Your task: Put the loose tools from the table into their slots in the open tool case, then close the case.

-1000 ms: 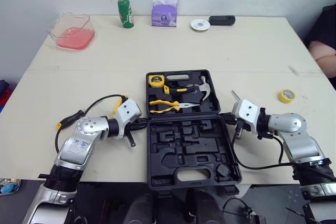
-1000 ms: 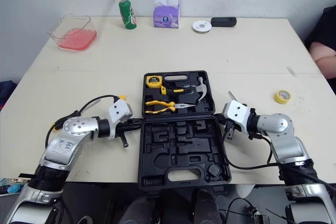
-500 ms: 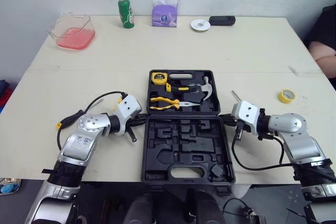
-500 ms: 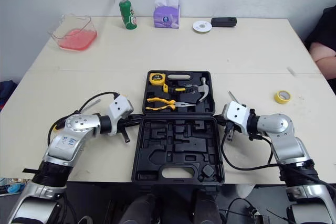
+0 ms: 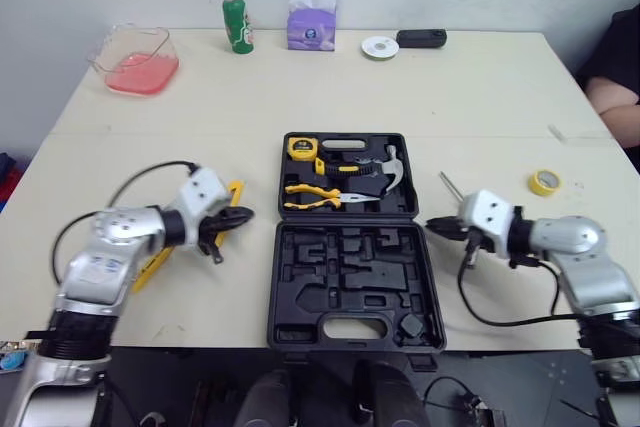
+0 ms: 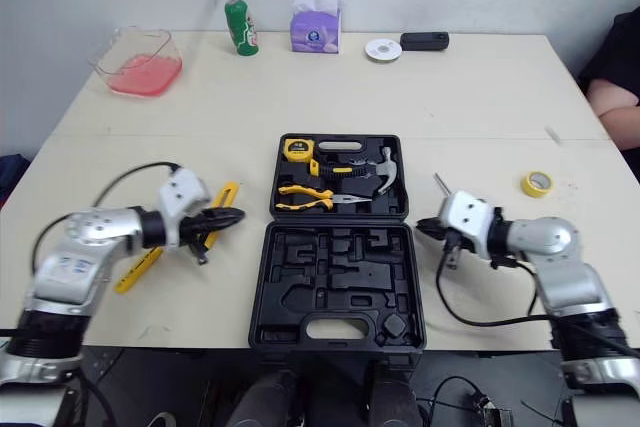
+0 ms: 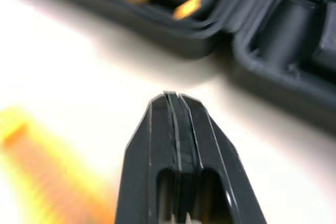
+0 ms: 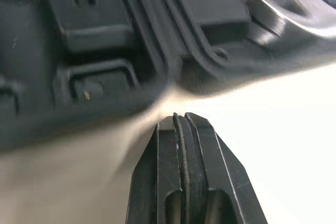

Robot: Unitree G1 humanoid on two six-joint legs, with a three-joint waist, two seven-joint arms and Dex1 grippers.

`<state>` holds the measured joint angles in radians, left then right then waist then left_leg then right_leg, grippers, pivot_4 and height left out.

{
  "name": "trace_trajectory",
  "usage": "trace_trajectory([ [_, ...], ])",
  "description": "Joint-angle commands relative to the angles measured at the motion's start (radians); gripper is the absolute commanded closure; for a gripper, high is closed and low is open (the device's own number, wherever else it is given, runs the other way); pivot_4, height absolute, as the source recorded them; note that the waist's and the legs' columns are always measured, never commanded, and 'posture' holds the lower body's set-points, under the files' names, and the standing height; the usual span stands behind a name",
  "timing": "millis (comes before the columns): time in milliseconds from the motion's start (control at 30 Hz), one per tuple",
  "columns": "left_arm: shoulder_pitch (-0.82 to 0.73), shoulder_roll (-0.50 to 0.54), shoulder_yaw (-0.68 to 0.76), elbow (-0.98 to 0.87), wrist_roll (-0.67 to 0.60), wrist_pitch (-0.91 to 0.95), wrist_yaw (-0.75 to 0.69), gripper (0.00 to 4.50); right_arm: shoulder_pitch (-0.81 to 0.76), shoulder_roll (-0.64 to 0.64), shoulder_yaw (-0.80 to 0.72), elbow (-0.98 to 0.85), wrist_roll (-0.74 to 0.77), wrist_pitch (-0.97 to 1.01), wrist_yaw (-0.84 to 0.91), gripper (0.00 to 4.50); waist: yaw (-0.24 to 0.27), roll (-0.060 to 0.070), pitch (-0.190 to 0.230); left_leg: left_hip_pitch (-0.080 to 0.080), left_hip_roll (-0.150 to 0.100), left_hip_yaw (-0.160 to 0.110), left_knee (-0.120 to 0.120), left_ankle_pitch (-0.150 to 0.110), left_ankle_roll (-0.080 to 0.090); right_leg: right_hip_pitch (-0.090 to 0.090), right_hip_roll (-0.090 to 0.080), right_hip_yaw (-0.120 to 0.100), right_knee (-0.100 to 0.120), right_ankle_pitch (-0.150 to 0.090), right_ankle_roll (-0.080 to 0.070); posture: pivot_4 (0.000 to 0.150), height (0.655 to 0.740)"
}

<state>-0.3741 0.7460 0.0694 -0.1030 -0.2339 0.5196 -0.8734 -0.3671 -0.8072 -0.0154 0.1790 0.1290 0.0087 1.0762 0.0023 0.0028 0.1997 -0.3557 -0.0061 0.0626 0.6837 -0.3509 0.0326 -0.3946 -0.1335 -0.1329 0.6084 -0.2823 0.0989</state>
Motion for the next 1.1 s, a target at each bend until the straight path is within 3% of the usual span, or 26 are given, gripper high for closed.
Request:
trace_trajectory([
  [33, 0.046, 0.055, 0.112, -0.054, -0.071, -0.010, -0.046, 4.44, 0.024, -0.062, -0.091, -0.047, 0.056, -0.007, 0.019, 4.50, 0.000, 0.000, 0.000, 0.000, 0.000, 0.000, 0.000, 0.000, 0.000, 0.000, 0.000, 0.000, 0.000, 0.000, 0.000, 0.150, 0.7400],
  [67, 0.074, 0.077, 0.162, -0.050, -0.091, -0.025, -0.065, 4.44, 0.038, -0.081, -0.129, -0.042, 0.075, -0.012, 0.022, 4.50, -0.001, 0.000, 0.000, 0.000, 0.000, 0.000, 0.000, 0.000, 0.000, 0.000, 0.000, 0.000, 0.000, 0.000, 0.000, 0.150, 0.7400],
  [167, 0.164, 0.113, 0.312, -0.024, -0.149, -0.061, -0.108, 3.64, 0.094, -0.117, -0.243, -0.035, 0.141, 0.003, 0.021, 4.50, -0.001, 0.000, 0.000, 0.000, 0.001, 0.000, -0.001, -0.001, -0.001, 0.000, -0.001, 0.000, -0.001, 0.000, 0.000, 0.150, 0.7400],
  [267, 0.253, 0.127, 0.454, 0.068, -0.159, -0.138, -0.115, 2.35, 0.190, -0.132, -0.362, -0.027, 0.184, -0.012, 0.017, 3.51, -0.001, 0.000, 0.000, 0.001, 0.002, 0.000, -0.001, -0.001, -0.001, 0.000, -0.001, 0.000, -0.001, 0.000, 0.000, 0.150, 0.7400],
  [400, 0.323, 0.151, 0.593, 0.224, -0.137, -0.247, -0.077, 0.55, 0.299, -0.138, -0.494, 0.057, 0.162, -0.090, -0.039, 1.62, -0.001, 0.000, 0.000, 0.002, 0.002, 0.001, -0.001, -0.003, -0.001, 0.001, -0.001, 0.001, -0.001, 0.000, 0.000, 0.150, 0.7400],
  [467, 0.343, 0.171, 0.643, 0.333, -0.093, -0.302, -0.001, 0.00, 0.336, -0.147, -0.547, 0.157, 0.101, -0.221, -0.116, 0.67, -0.001, 0.000, 0.000, 0.002, 0.002, 0.001, -0.001, -0.004, 0.000, 0.001, -0.002, 0.001, -0.002, 0.000, 0.000, 0.150, 0.7400],
  [500, 0.339, 0.180, 0.662, 0.395, -0.074, -0.321, 0.047, 0.00, 0.347, -0.151, -0.566, 0.198, 0.098, -0.246, -0.129, 0.11, -0.001, 0.000, 0.000, 0.002, 0.002, 0.002, -0.001, -0.005, 0.001, 0.001, -0.003, 0.001, -0.002, 0.000, 0.000, 0.150, 0.7400],
  [767, 0.367, 0.261, 0.790, 0.761, -0.090, -0.467, 0.140, 0.00, 0.426, -0.237, -0.661, 0.612, 0.071, -0.430, -0.241, 0.11, -0.011, 0.000, 0.000, 0.003, 0.002, 0.006, -0.002, -0.009, 0.002, 0.000, -0.008, 0.001, -0.002, 0.000, -0.001, 0.150, 0.7400],
  [1100, 0.487, 0.249, 0.804, 0.742, -0.113, -0.486, 0.105, 0.00, 0.385, -0.269, -0.626, 0.769, 0.097, -0.504, -0.262, 0.11, -0.033, 0.000, 0.000, 0.004, 0.002, 0.006, -0.002, -0.011, -0.001, -0.001, -0.009, 0.002, -0.003, -0.001, -0.002, 0.150, 0.7400],
])
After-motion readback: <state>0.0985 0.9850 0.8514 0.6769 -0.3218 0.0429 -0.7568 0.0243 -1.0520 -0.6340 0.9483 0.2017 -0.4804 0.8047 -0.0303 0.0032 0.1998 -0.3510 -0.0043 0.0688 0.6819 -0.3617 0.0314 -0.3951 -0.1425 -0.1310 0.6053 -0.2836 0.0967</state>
